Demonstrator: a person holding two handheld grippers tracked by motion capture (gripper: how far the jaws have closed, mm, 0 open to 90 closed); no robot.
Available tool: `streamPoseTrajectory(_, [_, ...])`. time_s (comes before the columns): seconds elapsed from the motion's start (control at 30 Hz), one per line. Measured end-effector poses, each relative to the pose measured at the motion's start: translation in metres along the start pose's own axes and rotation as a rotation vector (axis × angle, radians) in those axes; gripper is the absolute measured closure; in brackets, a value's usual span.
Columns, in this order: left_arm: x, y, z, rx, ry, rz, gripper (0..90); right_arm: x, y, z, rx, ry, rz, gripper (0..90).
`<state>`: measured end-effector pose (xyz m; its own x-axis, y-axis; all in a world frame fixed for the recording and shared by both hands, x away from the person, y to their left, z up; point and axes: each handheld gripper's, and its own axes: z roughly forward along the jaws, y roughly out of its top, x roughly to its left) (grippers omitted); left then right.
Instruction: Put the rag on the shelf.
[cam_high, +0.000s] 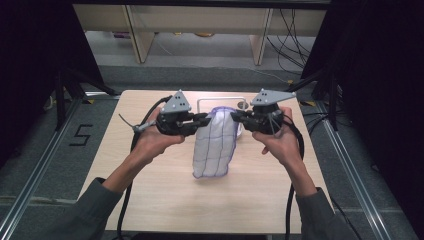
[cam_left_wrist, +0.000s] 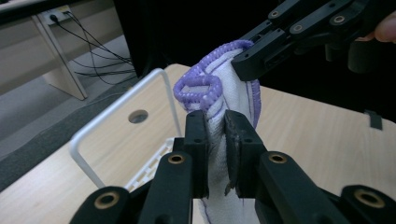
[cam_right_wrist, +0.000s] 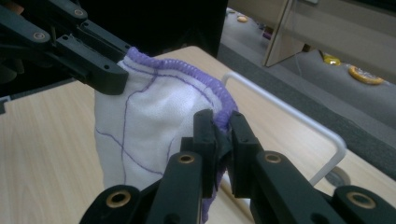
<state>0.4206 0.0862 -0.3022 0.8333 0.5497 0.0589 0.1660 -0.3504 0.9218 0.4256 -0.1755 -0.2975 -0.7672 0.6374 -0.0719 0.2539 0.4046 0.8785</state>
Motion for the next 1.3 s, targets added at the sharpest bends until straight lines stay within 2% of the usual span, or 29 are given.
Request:
streamPoseTrajectory(0.07, [0.009,0.008,0.002,-0.011,0.027,0.002,79.3,-0.005,0.009,-0.001,-0.010,-0.011,-0.005,84.5])
streamPoseTrajectory(0.13, [0.019,0.014,0.004,-0.022,0.038,-0.033,79.3,-0.010,0.017,-0.001,-0.018,-0.024,0.008,84.5])
streamPoseTrajectory(0.17, [0.023,0.017,0.004,-0.022,0.046,-0.037,79.3,-0.015,0.022,-0.001,-0.020,-0.042,-0.003,84.5])
streamPoseTrajectory(0.23, [0.029,0.022,0.006,-0.018,0.064,-0.027,79.3,-0.019,0.029,-0.001,-0.023,-0.045,0.018,84.6])
streamPoseTrajectory(0.3, [0.034,0.027,0.008,-0.025,0.073,-0.037,79.2,-0.024,0.035,-0.001,-0.027,-0.047,0.012,84.5])
streamPoseTrajectory(0.33, [0.036,0.029,0.009,-0.028,0.077,-0.042,79.2,-0.027,0.039,-0.001,-0.028,-0.062,0.013,84.6])
streamPoseTrajectory(0.37, [0.038,0.030,0.010,-0.027,0.081,-0.044,79.2,-0.029,0.041,0.000,-0.023,-0.062,0.028,84.6])
streamPoseTrajectory(0.5, [0.048,0.041,0.015,-0.040,0.103,-0.052,79.1,-0.038,0.051,0.003,-0.040,-0.088,0.023,84.7])
streamPoseTrajectory(0.6, [0.054,0.049,0.017,-0.053,0.110,-0.057,79.2,-0.044,0.058,0.005,-0.049,-0.095,0.053,84.7])
streamPoseTrajectory(0.7, [0.059,0.056,0.021,-0.060,0.126,-0.063,79.1,-0.051,0.064,0.008,-0.062,-0.110,0.045,84.7])
streamPoseTrajectory(0.77, [0.061,0.060,0.023,-0.063,0.133,-0.060,79.1,-0.054,0.068,0.011,-0.057,-0.114,0.065,84.7])
streamPoseTrajectory(0.93, [0.068,0.069,0.029,-0.065,0.150,-0.060,79.0,-0.064,0.074,0.015,-0.068,-0.143,0.074,84.7])
streamPoseTrajectory(0.97, [0.069,0.072,0.030,-0.065,0.152,-0.054,78.9,-0.066,0.076,0.016,-0.071,-0.136,0.085,84.7])
streamPoseTrajectory(1.17, [0.077,0.084,0.036,-0.082,0.165,-0.067,78.6,-0.074,0.085,0.017,-0.097,-0.166,0.061,84.6])
streamPoseTrajectory(1.2, [0.079,0.085,0.037,-0.086,0.165,-0.071,78.6,-0.074,0.087,0.016,-0.088,-0.166,0.080,84.7])
streamPoseTrajectory(1.3, [0.084,0.087,0.042,-0.095,0.167,-0.092,78.5,-0.080,0.091,0.017,-0.098,-0.174,0.079,84.7])
